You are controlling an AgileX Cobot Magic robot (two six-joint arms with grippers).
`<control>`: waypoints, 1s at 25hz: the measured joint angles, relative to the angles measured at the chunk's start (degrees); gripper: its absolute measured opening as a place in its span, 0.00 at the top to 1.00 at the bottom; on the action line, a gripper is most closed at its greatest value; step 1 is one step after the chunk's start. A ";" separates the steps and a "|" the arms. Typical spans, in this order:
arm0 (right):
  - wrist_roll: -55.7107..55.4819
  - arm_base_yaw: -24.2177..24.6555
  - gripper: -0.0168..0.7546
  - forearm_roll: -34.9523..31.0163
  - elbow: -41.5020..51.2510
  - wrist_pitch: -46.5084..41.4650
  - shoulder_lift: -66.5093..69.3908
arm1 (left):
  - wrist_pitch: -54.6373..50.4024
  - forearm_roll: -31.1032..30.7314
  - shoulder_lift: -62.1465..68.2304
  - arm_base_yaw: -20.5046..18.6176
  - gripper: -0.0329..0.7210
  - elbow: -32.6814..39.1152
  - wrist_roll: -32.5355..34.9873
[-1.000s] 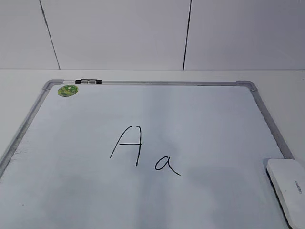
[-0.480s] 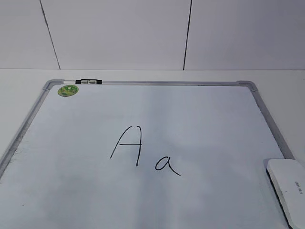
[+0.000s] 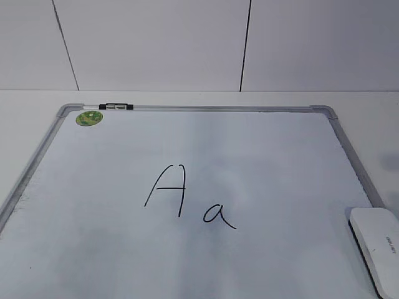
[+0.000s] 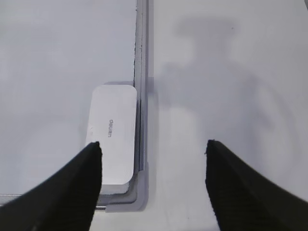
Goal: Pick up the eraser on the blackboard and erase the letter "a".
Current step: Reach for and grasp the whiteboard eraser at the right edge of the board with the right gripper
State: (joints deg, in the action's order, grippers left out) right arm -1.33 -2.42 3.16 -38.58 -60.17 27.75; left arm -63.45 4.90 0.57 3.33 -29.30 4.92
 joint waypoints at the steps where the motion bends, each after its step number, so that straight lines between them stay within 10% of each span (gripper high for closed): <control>1: 0.00 0.00 0.28 0.00 -0.98 0.28 1.50 | 0.00 0.00 0.00 0.00 0.64 0.00 0.00; 25: -4.79 -5.50 0.28 -6.83 -12.88 -10.53 36.26 | 0.08 0.45 0.00 0.00 0.64 0.00 0.00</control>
State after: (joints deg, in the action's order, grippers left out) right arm -6.12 -7.92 -3.67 -51.46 -70.70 64.02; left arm -63.37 5.35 0.57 3.33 -29.30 4.92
